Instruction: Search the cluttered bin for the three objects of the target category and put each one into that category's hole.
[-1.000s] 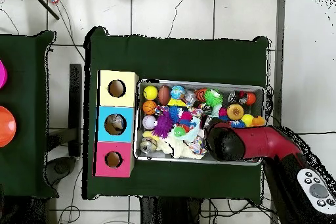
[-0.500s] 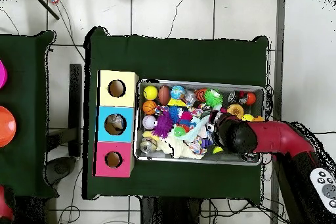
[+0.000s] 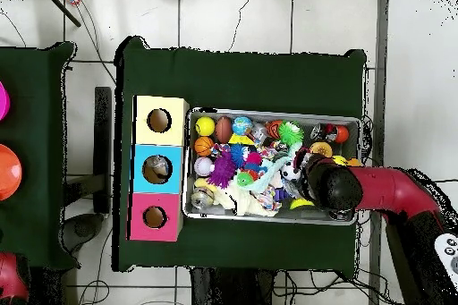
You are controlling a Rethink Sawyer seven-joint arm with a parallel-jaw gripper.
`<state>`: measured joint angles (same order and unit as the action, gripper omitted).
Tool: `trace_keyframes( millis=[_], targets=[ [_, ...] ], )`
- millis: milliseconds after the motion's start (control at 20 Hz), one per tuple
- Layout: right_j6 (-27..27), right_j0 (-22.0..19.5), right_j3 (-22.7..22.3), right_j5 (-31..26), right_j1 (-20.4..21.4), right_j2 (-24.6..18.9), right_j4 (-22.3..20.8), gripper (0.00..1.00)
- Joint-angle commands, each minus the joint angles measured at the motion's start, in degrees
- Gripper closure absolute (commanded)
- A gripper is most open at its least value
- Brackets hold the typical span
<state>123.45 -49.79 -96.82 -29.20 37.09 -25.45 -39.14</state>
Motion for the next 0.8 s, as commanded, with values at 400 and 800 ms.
trace_keyframes(
  millis=[400,800],
  targets=[
    [-11.5,-1.4,-6.4,-1.5,1.1,-5.1,-1.7,0.0],
    [-10.5,-1.2,-7.9,0.5,0.8,-6.7,-2.5,0.0]
  ],
)
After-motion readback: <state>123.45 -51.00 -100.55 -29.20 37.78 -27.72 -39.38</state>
